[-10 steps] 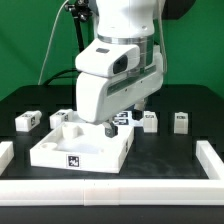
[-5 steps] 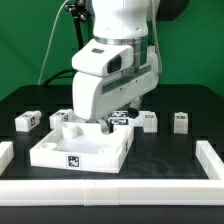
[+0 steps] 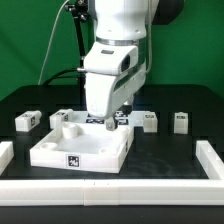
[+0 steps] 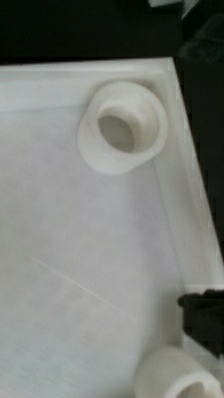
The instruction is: Assemble one leg
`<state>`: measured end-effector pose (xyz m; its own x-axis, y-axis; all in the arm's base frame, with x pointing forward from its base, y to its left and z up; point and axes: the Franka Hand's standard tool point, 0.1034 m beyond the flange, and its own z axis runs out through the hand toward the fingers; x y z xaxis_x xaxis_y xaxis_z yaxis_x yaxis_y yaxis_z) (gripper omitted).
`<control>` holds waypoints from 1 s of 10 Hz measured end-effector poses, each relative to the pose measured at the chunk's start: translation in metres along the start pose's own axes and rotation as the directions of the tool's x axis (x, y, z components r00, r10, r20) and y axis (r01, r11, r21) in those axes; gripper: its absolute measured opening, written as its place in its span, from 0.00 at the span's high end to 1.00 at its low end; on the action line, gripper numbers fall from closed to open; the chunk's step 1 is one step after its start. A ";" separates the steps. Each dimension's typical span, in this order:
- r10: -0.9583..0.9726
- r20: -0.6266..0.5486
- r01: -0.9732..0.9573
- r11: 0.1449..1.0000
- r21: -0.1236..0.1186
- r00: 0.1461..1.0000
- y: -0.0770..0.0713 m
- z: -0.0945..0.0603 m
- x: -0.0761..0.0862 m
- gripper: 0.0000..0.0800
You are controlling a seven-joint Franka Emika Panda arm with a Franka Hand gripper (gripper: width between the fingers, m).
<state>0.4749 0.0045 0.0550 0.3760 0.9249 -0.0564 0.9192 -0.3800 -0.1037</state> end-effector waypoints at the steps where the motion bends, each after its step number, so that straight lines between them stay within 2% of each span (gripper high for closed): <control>1: -0.029 0.002 0.029 1.000 0.005 1.000 -0.002 0.002 -0.003 0.19; 5: -0.026 -0.002 0.026 1.000 -0.001 1.000 -0.001 0.003 -0.002 0.19; 6: -0.065 -0.017 0.064 0.997 -0.032 0.998 -0.001 0.011 -0.002 0.19; 8: -0.124 -0.028 0.122 0.990 -0.065 0.992 -0.013 0.025 -0.021 0.19; 9: -0.133 -0.029 0.131 0.989 -0.067 0.991 -0.017 0.030 -0.031 0.19; 10: -0.138 -0.028 0.136 0.989 -0.058 0.990 -0.019 0.034 -0.039 0.19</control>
Offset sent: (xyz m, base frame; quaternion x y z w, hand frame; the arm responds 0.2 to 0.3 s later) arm 0.0000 0.0000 0.0000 0.0000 0.0000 0.0000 1.0000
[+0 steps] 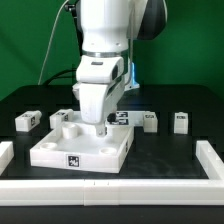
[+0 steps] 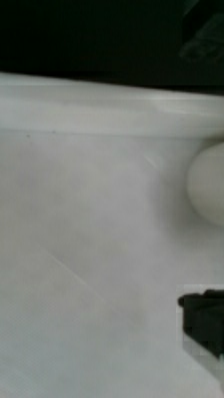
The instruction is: Assemble one leg
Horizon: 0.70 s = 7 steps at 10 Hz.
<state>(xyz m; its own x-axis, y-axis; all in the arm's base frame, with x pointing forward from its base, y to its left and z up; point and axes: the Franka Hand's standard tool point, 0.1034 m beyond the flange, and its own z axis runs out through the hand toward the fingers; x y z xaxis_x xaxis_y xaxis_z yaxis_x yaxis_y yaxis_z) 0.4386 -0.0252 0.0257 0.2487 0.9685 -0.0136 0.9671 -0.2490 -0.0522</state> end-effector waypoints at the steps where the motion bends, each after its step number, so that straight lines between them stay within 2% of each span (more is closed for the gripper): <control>1: 0.010 0.000 -0.010 1.000 0.005 1.000 -0.001 0.002 -0.006 0.19; 4: 0.024 0.004 -0.024 0.999 0.034 1.000 -0.006 0.017 -0.010 0.19; 5: 0.038 0.004 -0.038 0.999 0.033 0.999 -0.006 0.016 -0.008 0.19; 6: 0.047 0.003 -0.047 0.998 0.033 0.999 -0.006 0.017 -0.006 0.36; 7: 0.048 0.003 -0.048 0.998 0.033 0.999 -0.006 0.017 -0.006 0.36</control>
Offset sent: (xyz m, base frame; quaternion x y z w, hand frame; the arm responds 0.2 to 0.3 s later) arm 0.0010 0.0000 -0.0184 -0.0006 0.0106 0.0181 0.9998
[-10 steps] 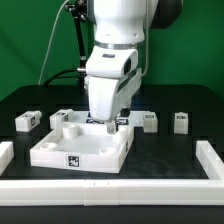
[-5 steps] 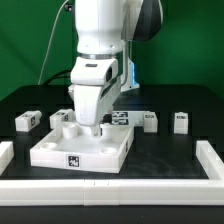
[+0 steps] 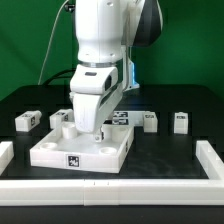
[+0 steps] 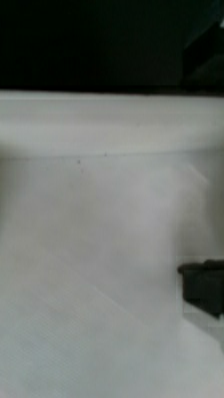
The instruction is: Assemble one leg
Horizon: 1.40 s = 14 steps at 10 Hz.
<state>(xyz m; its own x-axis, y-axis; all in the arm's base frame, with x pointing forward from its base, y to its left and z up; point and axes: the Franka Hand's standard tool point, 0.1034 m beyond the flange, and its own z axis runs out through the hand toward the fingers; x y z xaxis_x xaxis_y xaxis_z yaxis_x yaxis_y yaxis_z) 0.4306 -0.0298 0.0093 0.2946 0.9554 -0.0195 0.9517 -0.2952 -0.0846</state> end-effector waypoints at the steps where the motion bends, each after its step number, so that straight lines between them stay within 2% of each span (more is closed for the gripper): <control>1: 0.000 0.000 0.000 1.000 0.000 1.000 0.000 0.000 0.000 0.53; 2: 0.000 0.000 0.000 1.000 0.001 1.000 0.000 0.000 0.000 0.70; 3: 0.000 0.000 0.000 1.000 0.001 1.000 0.000 0.000 0.000 0.70; 4: 0.000 -0.001 0.000 1.000 -0.003 1.000 0.001 -0.001 0.000 0.91; 12: 0.000 -0.004 0.000 1.000 -0.014 1.000 0.003 -0.002 0.001 0.92; 14: -0.089 -0.003 0.089 0.996 -0.024 0.996 0.006 -0.001 0.006 0.92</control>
Offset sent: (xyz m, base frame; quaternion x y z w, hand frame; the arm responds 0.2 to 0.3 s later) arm 0.0000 0.0000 0.0000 0.0000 0.0000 0.0000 1.0000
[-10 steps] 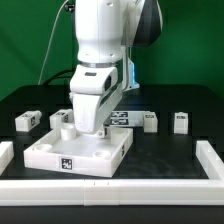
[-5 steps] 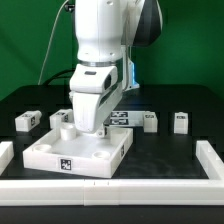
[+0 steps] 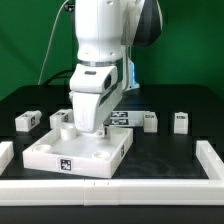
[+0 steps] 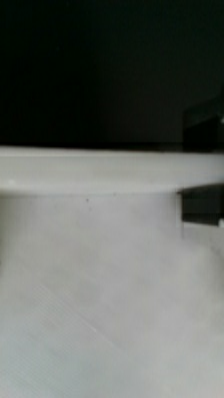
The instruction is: Assemble one leg
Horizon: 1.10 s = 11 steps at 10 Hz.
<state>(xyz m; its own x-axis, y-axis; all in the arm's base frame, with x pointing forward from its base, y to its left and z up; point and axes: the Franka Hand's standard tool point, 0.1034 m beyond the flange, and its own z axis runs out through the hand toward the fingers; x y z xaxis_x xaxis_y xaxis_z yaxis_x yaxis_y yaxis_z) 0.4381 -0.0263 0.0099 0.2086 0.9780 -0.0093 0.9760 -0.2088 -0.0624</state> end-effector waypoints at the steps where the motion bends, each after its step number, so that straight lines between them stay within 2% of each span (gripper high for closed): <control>1: -0.041 -0.006 0.041 0.999 -0.020 0.999 0.003 0.000 0.008 0.92; 2: -0.079 -0.004 0.079 0.996 -0.035 0.997 0.004 0.000 0.016 0.92; 3: -0.100 -0.012 0.099 0.992 -0.077 0.995 0.007 0.000 0.019 0.92; 9: -0.095 -0.013 0.094 0.992 -0.080 0.995 0.007 0.000 0.019 0.92; 10: -0.088 -0.015 0.087 0.993 -0.081 0.996 0.006 0.000 0.031 0.92; 11: -0.119 -0.009 0.118 0.990 -0.077 0.993 0.006 0.000 0.049 0.92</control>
Offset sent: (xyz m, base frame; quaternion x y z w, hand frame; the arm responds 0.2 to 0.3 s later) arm 0.0000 0.0000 0.0000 0.0000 0.0000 0.0000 1.0000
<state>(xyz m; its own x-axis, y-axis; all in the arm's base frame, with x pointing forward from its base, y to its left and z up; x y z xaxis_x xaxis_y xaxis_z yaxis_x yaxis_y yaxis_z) 0.4539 0.0203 0.0090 0.0918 0.9957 0.0071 0.9957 -0.0919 0.0144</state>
